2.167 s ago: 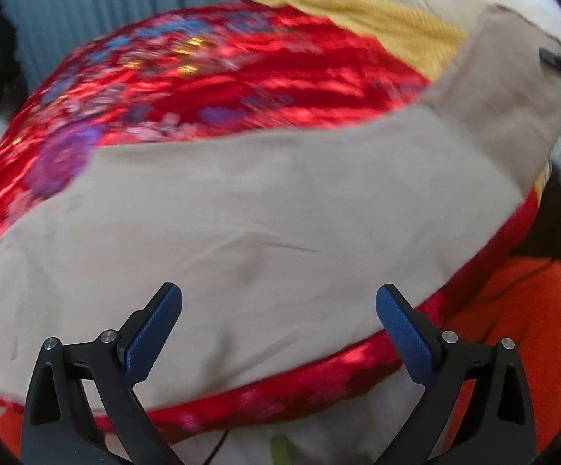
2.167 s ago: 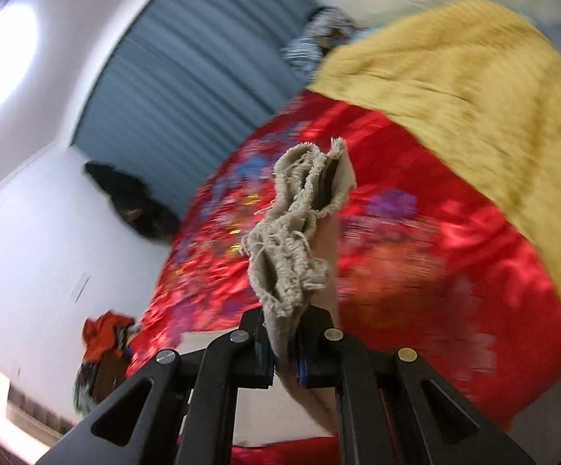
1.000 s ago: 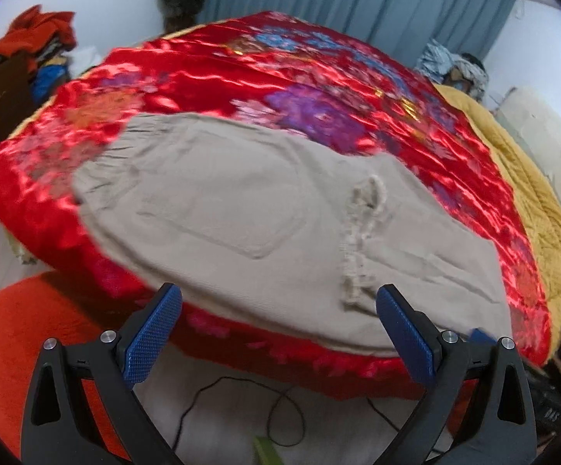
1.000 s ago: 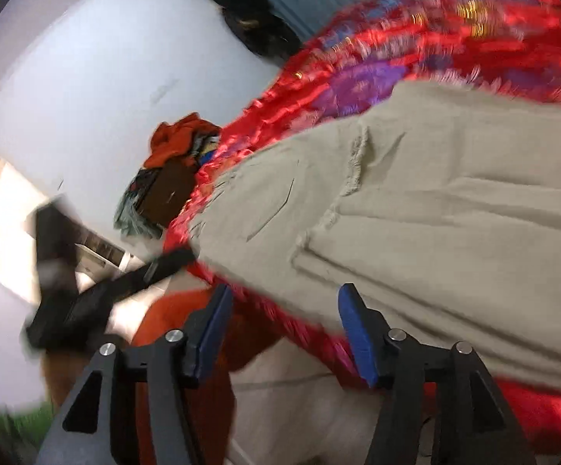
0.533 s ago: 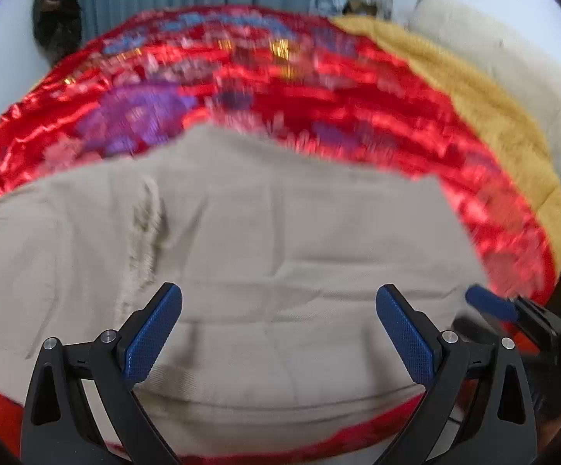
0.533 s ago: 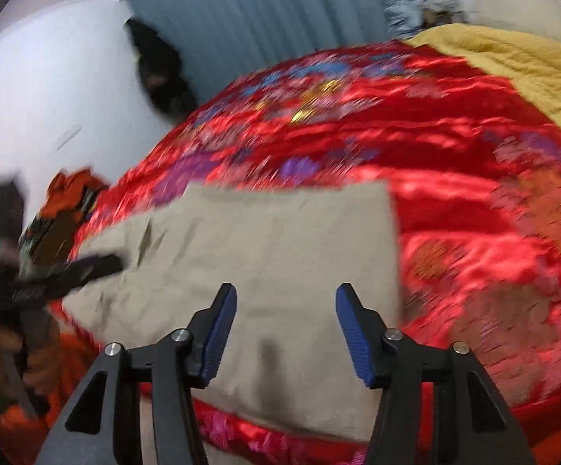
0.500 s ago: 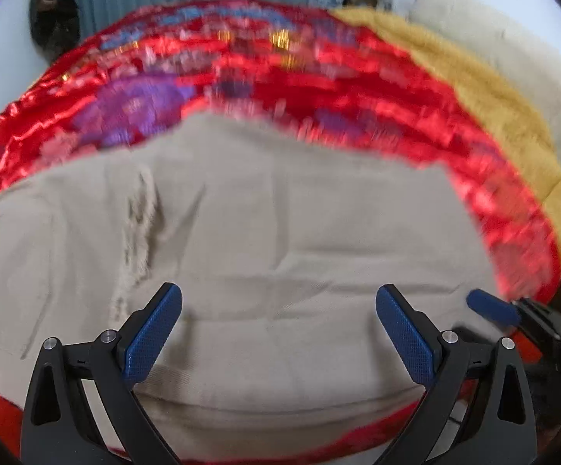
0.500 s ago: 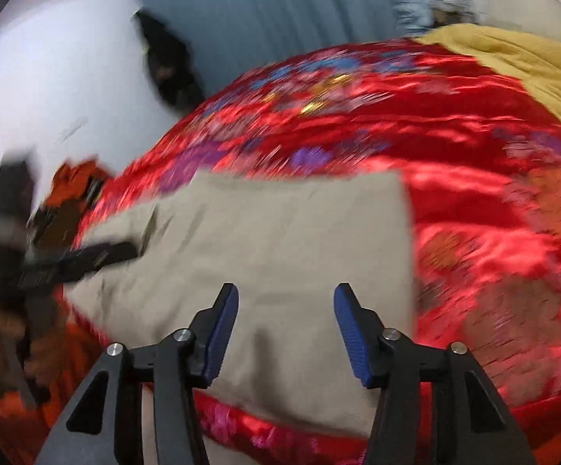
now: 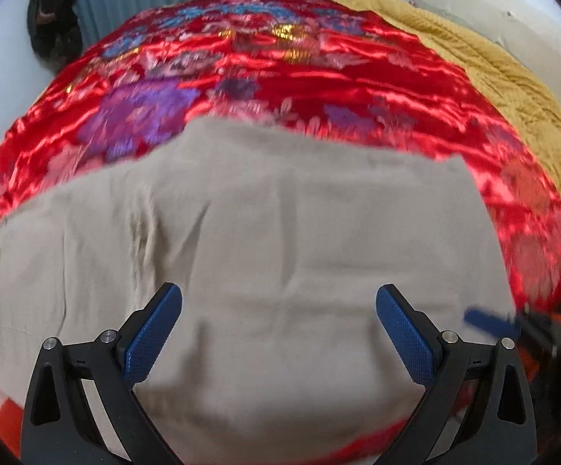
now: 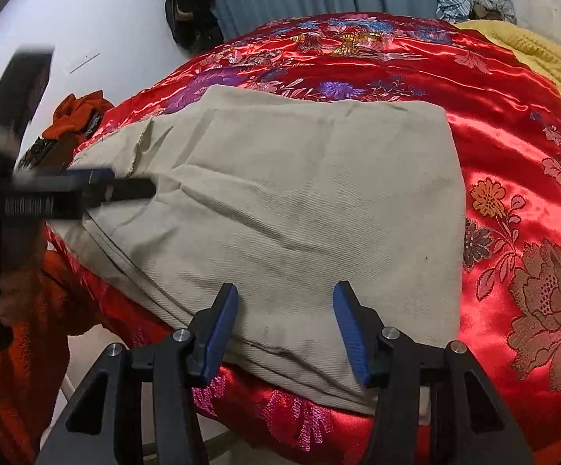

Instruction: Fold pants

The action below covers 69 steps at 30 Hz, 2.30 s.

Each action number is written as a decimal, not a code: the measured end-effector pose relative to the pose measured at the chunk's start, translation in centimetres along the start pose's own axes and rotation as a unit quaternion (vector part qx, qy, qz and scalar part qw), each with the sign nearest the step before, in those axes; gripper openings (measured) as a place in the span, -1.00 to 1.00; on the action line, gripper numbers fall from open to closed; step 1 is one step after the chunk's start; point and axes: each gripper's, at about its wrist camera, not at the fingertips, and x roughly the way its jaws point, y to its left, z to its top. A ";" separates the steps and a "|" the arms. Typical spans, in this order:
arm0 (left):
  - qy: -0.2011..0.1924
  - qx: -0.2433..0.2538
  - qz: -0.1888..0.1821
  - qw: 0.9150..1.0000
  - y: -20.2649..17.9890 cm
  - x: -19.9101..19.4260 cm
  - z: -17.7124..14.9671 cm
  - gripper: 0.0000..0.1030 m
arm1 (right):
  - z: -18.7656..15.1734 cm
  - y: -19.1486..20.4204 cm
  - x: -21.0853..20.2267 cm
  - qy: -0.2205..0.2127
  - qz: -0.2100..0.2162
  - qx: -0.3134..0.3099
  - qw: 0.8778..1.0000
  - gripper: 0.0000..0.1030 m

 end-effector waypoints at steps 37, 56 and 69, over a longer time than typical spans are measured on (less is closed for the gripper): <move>0.018 -0.007 0.026 0.999 2.5 2.5 -4.7 0.99 | -0.4 0.4 0.0 0.000 -0.006 -0.012 1.000 0.03; 0.008 -0.009 0.020 1.000 2.7 2.8 -4.9 0.99 | 7.6 -4.0 3.2 0.056 0.015 0.089 0.994 0.11; 0.002 0.001 0.027 1.000 2.4 2.9 -5.2 0.99 | 0.4 -0.6 1.1 0.027 0.030 0.089 0.995 0.24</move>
